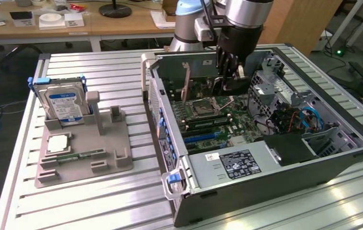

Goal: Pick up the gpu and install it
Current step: 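Insert the gpu into the slot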

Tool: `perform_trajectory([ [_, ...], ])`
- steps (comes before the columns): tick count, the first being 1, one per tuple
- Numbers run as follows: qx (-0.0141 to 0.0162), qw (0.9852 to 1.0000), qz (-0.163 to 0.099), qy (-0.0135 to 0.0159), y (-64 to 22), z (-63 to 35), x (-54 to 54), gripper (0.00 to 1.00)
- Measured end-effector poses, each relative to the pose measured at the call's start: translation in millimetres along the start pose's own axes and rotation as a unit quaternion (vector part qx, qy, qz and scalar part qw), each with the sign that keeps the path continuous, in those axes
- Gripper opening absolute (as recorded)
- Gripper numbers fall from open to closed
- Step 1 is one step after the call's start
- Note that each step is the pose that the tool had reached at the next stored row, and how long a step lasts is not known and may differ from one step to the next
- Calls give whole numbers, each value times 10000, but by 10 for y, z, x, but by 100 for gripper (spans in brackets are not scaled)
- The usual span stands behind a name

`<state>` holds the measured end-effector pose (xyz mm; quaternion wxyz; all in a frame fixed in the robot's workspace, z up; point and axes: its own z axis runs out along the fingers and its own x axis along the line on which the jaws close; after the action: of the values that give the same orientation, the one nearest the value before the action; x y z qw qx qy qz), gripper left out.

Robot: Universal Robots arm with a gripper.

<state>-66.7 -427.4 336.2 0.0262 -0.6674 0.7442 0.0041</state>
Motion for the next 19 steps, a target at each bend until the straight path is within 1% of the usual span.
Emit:
perform_trajectory([
  [3,-1,10000,4,1,5,52,3,28],
  [5,-4,10000,5,-1,6,65,3,28],
  [7,-7,10000,-22,-17,5,66,3,28],
  [9,-13,9998,-182,-26,4,74,3,28],
  [11,-23,9993,-370,-30,5,84,4,28],
  [12,-26,9991,-434,-31,4,91,7,28],
  [14,-34,9989,-470,-31,1,102,32,28],
  [15,-35,9989,-474,-28,3,112,37,28],
  [17,-40,9988,-478,-2,23,129,41,28],
  [19,-65,9988,-480,16,39,150,44,28],
])
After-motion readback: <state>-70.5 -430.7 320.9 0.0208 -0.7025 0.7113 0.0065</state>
